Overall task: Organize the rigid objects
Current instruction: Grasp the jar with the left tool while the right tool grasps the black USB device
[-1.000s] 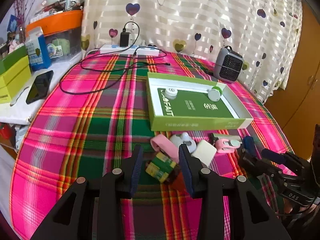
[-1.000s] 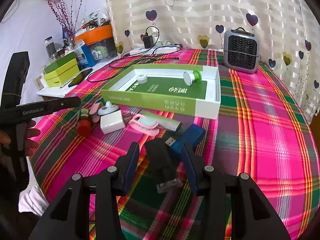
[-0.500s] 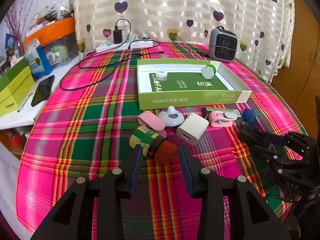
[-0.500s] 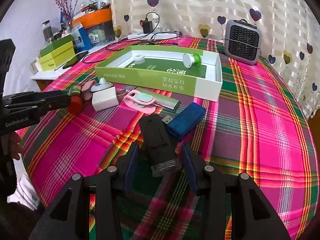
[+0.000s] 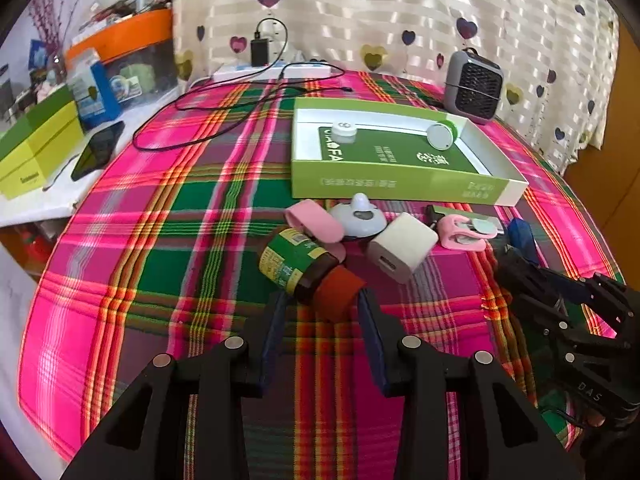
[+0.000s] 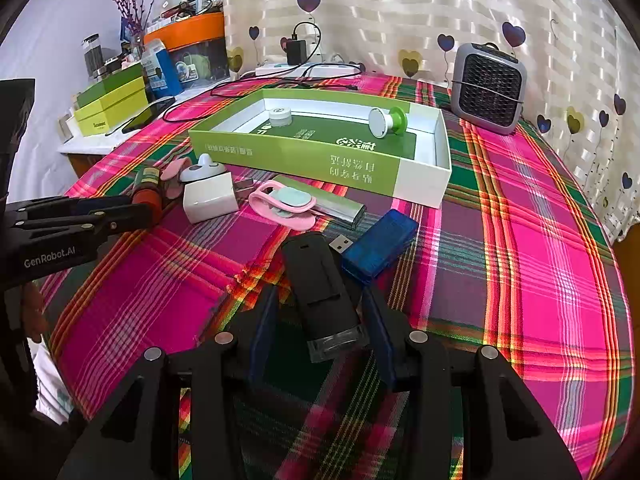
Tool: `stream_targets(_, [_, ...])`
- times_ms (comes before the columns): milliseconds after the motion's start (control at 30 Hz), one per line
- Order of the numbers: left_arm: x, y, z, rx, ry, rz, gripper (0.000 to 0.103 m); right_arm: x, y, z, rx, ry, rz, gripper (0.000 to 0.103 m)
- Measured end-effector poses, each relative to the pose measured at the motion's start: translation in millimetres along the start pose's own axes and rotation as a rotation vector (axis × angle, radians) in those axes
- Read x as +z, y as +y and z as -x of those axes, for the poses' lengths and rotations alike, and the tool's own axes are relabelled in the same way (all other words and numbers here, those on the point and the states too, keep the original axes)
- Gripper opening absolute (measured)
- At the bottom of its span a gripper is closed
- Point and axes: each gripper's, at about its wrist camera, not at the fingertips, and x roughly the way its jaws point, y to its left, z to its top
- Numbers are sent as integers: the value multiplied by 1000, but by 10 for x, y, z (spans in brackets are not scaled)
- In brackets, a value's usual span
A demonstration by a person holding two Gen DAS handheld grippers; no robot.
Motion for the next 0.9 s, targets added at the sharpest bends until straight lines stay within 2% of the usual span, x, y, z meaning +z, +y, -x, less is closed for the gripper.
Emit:
stream_targets(233, [-41, 93, 59, 15, -5, 3, 36, 1, 10, 3, -5, -1, -2, 44])
stream_targets(433, [-88, 316, 110, 25, -5, 37, 36, -1, 12, 5, -4, -1, -5, 44])
stream_targets(667, [-118, 440, 214, -33, -24, 98, 36, 0, 20, 8, -7, -2, -7, 44])
stream_targets(833, [-37, 338, 198, -79, -44, 111, 36, 2, 20, 7, -5, -2, -8, 44])
stream_targets(900, [6, 275, 151, -61, -49, 101, 36, 1, 21, 8, -3, -3, -11, 44])
